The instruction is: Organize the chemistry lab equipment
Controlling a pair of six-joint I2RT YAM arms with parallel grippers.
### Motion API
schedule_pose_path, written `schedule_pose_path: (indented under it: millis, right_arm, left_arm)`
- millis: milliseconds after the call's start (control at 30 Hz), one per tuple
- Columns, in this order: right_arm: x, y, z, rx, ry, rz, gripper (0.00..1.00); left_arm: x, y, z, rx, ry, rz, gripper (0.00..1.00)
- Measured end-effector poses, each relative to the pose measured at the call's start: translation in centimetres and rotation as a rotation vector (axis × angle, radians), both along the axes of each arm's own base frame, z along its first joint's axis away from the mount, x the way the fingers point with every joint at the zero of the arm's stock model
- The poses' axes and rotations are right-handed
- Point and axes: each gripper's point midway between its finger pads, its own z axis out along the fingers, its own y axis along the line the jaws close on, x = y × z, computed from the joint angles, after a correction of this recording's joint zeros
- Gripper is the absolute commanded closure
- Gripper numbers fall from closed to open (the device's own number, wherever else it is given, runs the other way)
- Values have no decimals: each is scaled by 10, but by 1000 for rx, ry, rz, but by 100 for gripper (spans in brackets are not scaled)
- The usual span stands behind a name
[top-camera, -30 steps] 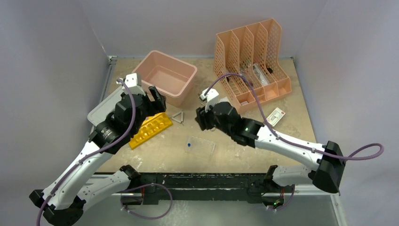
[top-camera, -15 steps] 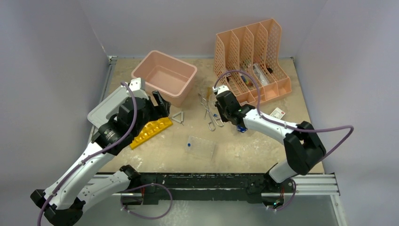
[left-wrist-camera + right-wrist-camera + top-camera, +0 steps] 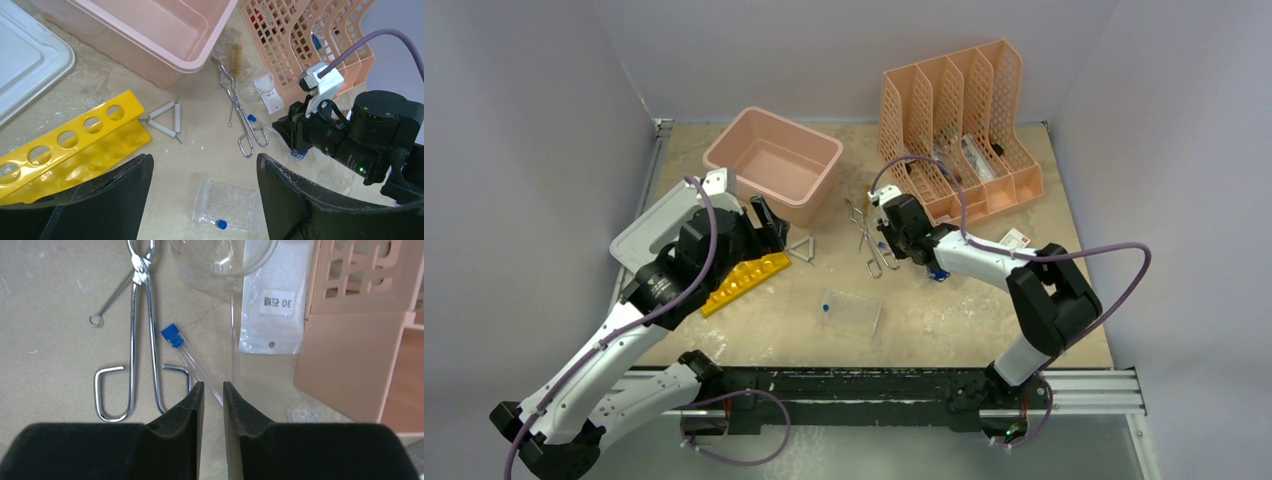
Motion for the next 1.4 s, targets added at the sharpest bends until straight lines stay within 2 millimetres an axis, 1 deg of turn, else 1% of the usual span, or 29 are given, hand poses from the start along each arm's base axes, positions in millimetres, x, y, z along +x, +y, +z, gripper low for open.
schedule_pose_path:
  millis: [133,333,500,600,833,933,1100,1300,1400]
  right_arm:
    - [6,13,-3,37,-10,44,74]
    - [7,23,-18,58,15,80,73]
    - [11,31,-16,92,0,99,71]
    - [12,32,-17,99,-7,102,72]
    - [15,32,-20,92,-21,100,77]
    - [16,32,-20,89,-25,104,78]
    - [15,32,-30,72,-9,117,75]
    - [15,33,-34,66,1,128,80]
    - [16,35,-35,67,0,135,80]
  left_arm:
    - [-1,1,-4,9,12,0,26]
    - [-6,5,-7,9,11,5,26]
    - [-9,8,-9,0,10,10,26]
    - [-9,8,-10,-4,14,15,26]
    - [-9,9,-10,-1,14,19,27]
    - [-7,9,-12,4,18,24,27]
    - [-6,9,-14,11,23,28,27]
    - [-5,9,-15,15,27,31,27]
    - [-5,9,-15,16,27,31,27]
